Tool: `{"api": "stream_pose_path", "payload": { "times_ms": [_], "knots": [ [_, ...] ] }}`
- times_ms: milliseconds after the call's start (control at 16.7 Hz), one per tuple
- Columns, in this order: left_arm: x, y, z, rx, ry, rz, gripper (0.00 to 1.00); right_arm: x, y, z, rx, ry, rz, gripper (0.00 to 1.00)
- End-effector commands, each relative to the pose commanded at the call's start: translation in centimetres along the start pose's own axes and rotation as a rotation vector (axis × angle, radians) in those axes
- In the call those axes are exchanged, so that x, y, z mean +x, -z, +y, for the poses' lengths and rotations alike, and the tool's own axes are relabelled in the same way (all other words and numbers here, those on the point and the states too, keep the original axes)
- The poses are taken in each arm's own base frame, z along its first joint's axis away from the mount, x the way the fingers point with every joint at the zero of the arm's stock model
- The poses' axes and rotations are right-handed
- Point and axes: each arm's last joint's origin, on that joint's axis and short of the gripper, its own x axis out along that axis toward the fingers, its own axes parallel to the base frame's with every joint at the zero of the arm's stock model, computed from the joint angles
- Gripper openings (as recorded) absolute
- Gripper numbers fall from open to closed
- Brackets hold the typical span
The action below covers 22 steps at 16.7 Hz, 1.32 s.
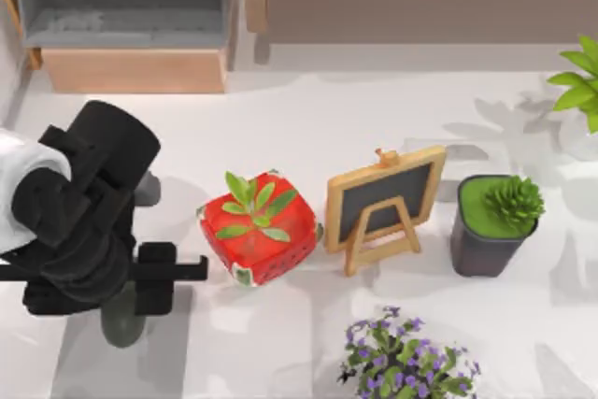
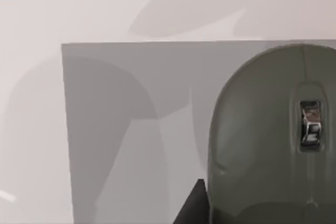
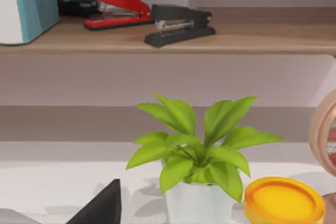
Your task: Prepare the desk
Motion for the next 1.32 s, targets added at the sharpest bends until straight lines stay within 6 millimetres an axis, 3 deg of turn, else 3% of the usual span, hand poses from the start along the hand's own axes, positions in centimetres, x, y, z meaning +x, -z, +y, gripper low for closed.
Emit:
{"api": "stream_pose_path", "payload": {
  "times_ms": [240, 540, 1320],
  "knots": [
    [1.7, 1.1, 0.3, 0.008, -0.036, 0.084, 0.00, 0.0, 0.0, 0.0, 0.000, 0.000, 0.000, 1.00],
    [1.7, 1.1, 0.3, 0.008, -0.036, 0.084, 0.00, 0.0, 0.0, 0.0, 0.000, 0.000, 0.000, 1.00],
    [1.7, 1.1, 0.3, 0.008, -0.036, 0.084, 0.98, 0.0, 0.0, 0.0, 0.000, 0.000, 0.000, 1.00]
  ]
}}
